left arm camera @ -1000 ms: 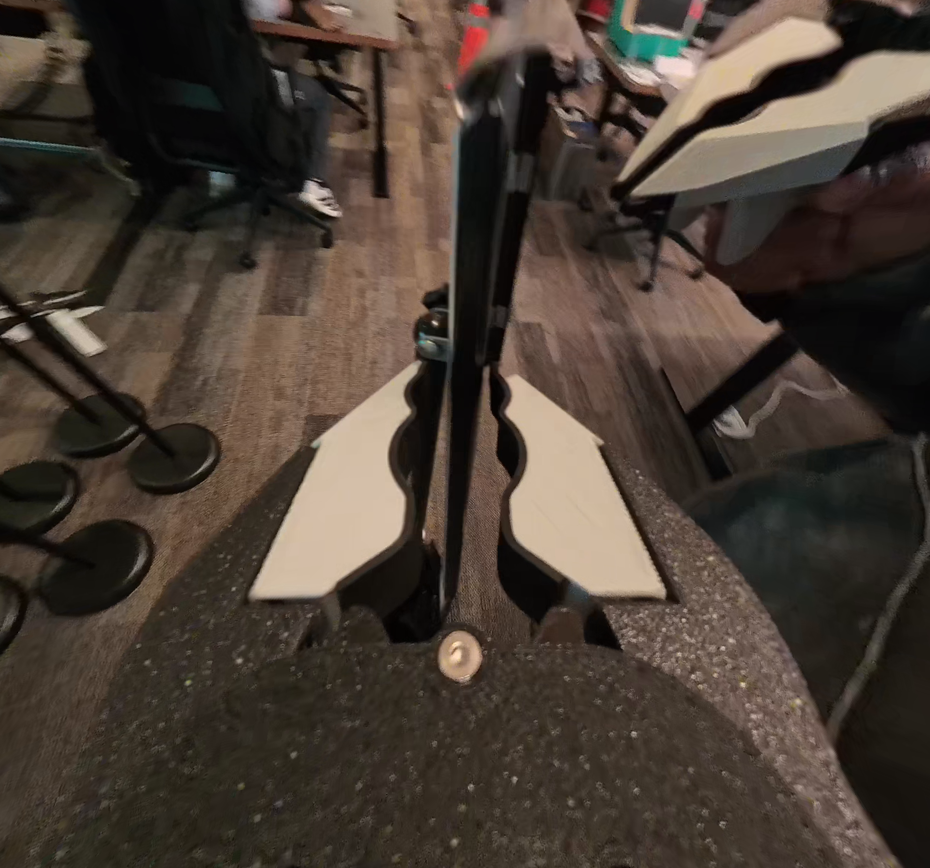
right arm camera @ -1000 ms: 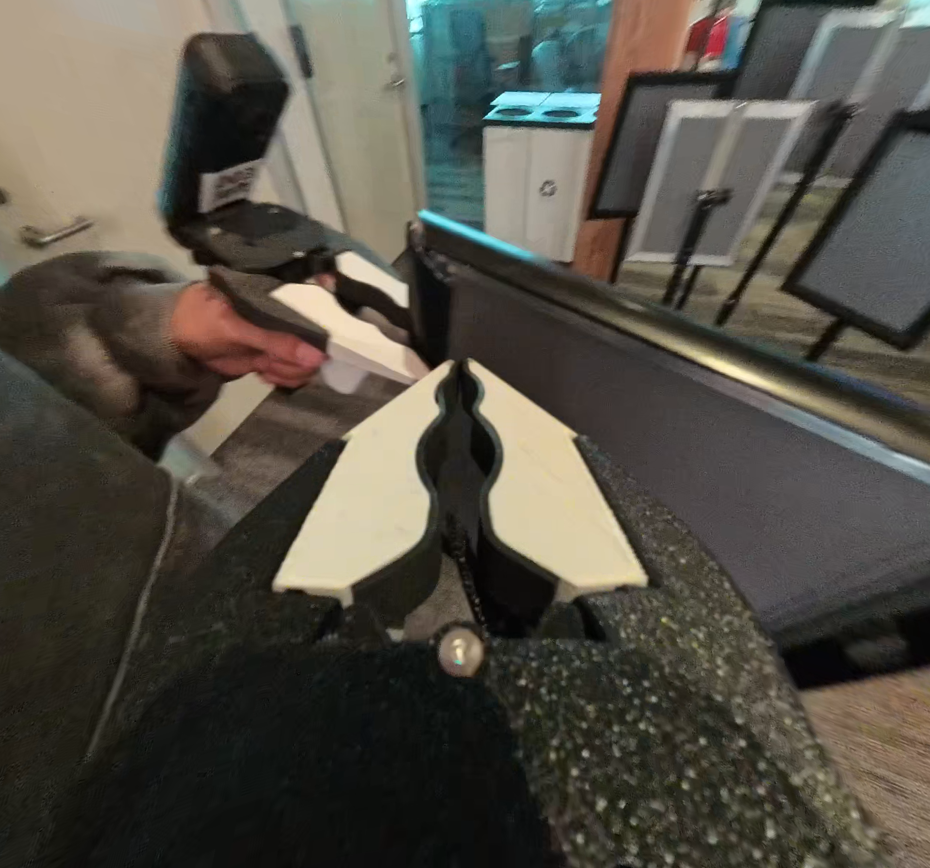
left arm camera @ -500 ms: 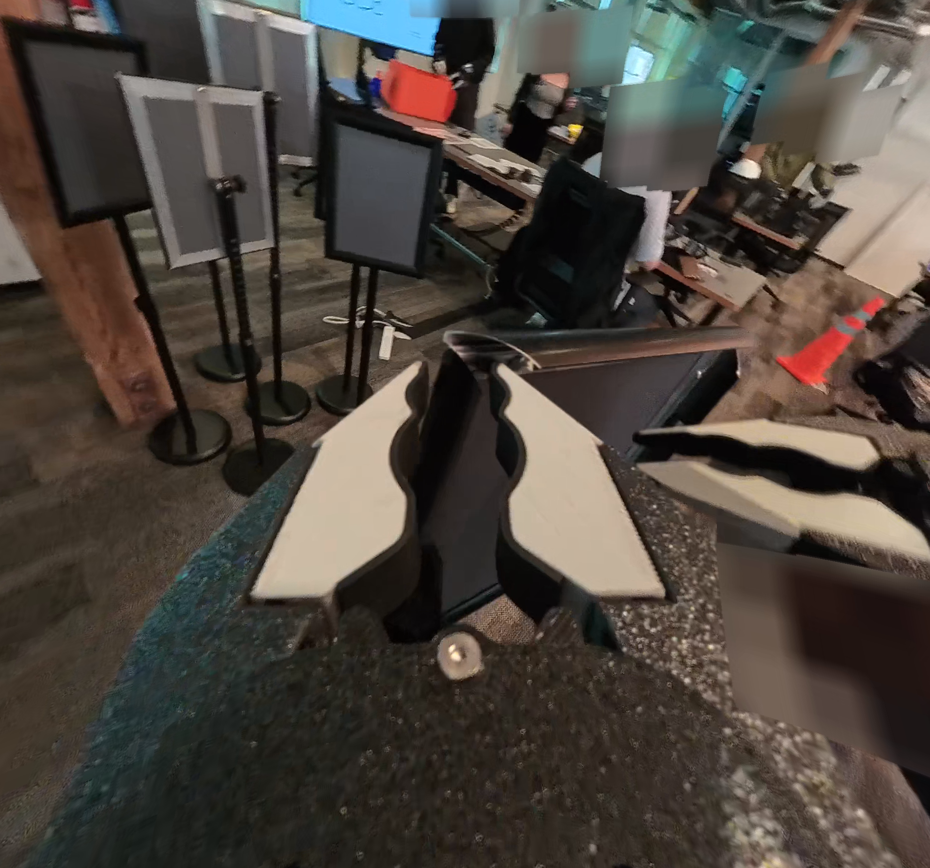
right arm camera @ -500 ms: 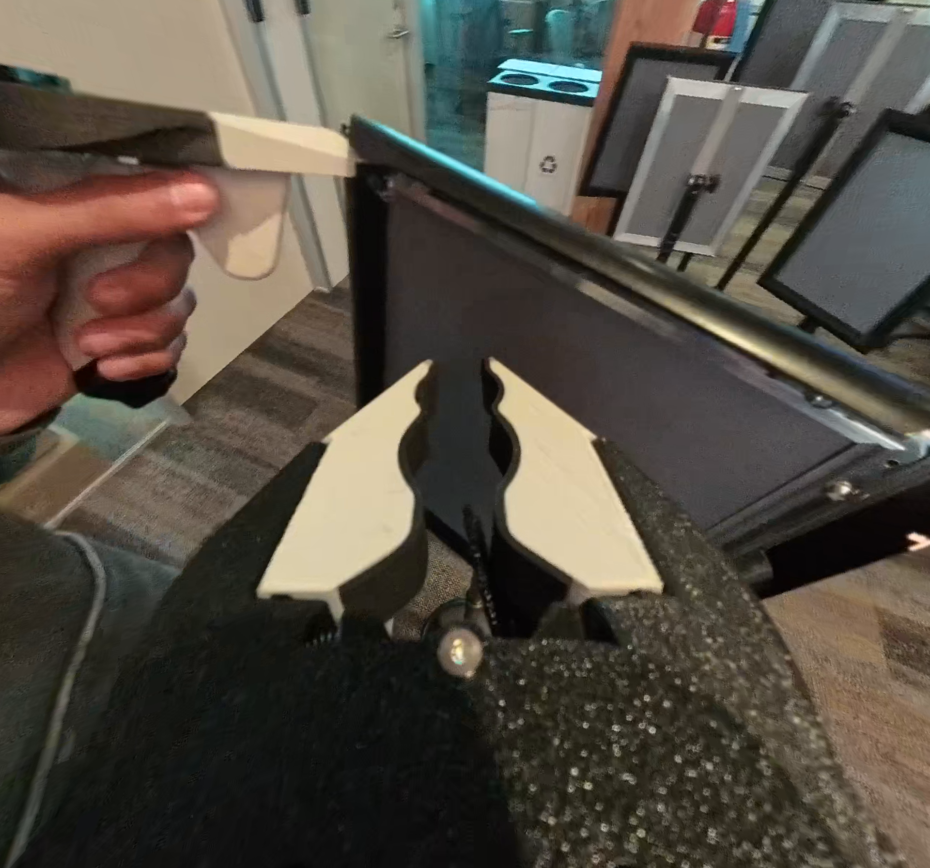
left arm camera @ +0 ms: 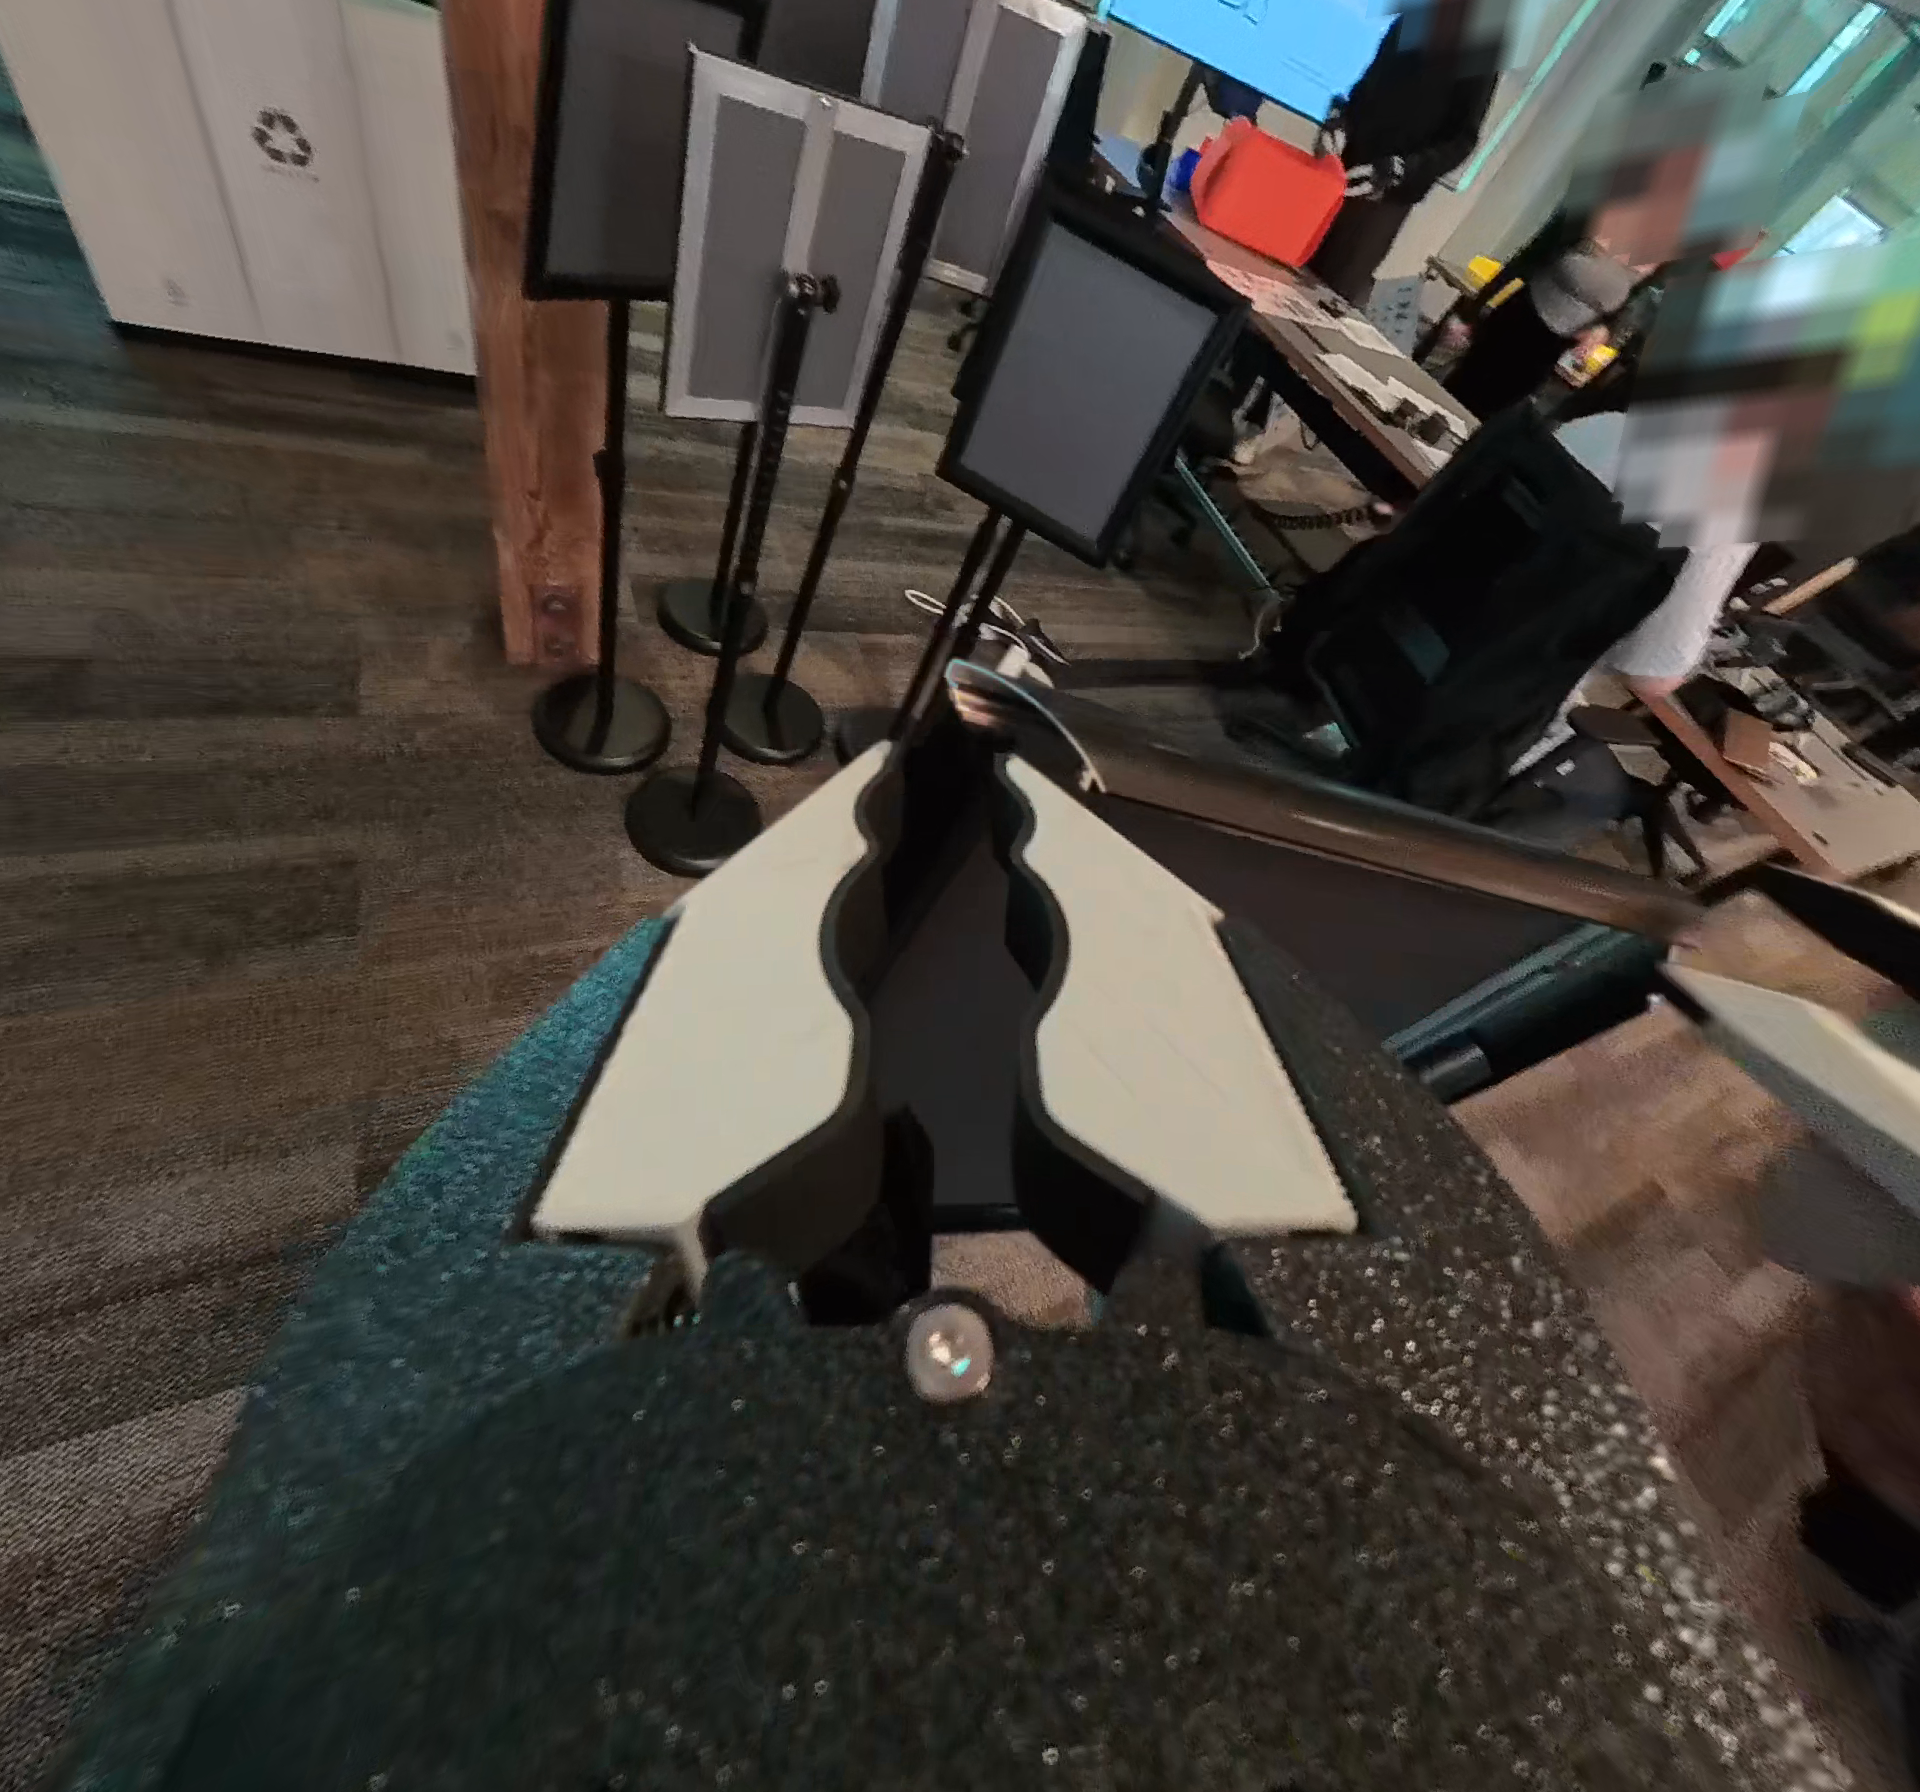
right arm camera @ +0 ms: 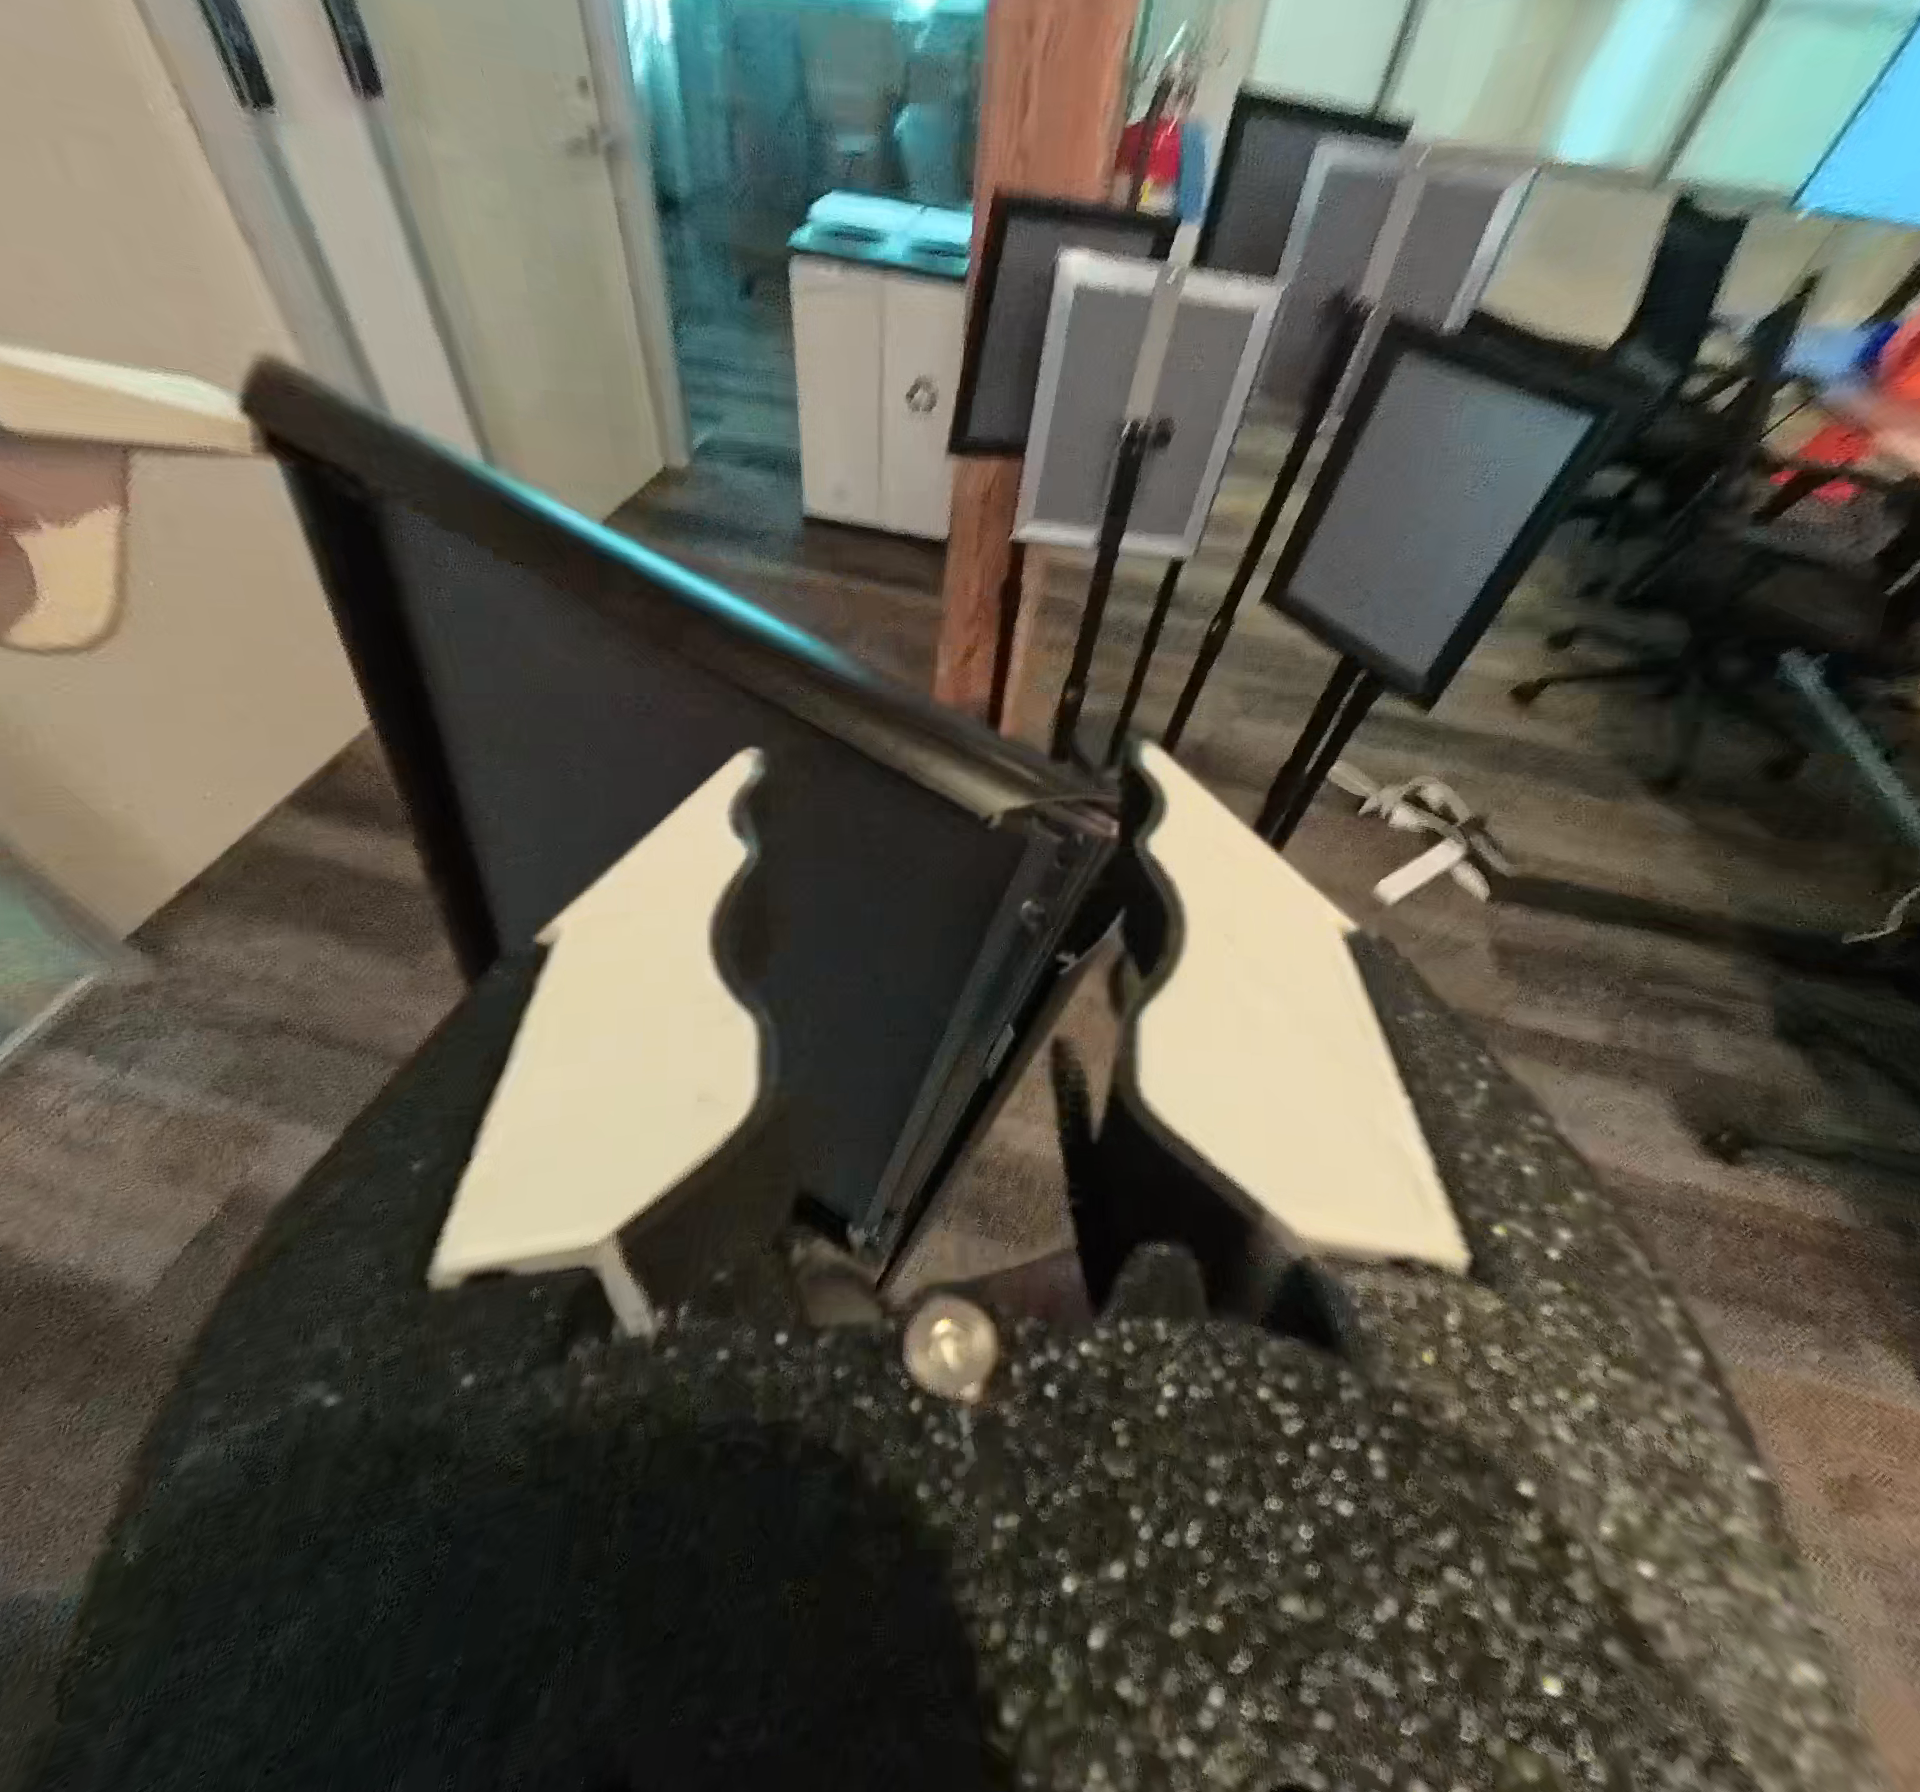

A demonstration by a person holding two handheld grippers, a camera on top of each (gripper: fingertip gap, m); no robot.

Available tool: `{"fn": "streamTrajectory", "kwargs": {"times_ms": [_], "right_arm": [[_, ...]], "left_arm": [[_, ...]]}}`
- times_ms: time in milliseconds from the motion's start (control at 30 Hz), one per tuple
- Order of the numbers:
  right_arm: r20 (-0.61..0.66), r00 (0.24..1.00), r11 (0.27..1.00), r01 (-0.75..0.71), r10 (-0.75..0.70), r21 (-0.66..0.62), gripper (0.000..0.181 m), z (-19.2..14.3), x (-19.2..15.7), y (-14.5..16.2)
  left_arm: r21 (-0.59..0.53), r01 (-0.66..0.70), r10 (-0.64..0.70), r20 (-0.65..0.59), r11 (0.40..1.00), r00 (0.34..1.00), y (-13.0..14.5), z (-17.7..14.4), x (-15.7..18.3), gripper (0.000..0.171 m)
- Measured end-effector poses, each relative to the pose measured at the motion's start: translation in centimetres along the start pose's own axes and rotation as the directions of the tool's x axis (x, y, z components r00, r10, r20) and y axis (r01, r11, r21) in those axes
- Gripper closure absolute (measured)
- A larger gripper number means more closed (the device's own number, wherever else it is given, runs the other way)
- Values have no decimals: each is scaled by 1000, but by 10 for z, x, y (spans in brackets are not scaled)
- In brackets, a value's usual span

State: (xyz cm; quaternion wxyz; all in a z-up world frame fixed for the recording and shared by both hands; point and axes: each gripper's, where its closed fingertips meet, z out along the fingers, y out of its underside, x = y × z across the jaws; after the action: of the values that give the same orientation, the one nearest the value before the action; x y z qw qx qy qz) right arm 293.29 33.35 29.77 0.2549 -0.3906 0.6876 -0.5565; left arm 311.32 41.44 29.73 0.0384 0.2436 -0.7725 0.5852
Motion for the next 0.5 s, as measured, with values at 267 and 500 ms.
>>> {"fn": "streamTrajectory", "kwargs": {"times_ms": [267,500], "right_arm": [[23,998,994,66,-64,-92,109,22,3,16],[336,878,906,209,-339,369,149,-48,-123,-50]], "left_arm": [[-170,-121,91,-175,978,980,1,0,-2,157],[-242,-230,155,-294,942,943,2,-1,-1,158]]}}
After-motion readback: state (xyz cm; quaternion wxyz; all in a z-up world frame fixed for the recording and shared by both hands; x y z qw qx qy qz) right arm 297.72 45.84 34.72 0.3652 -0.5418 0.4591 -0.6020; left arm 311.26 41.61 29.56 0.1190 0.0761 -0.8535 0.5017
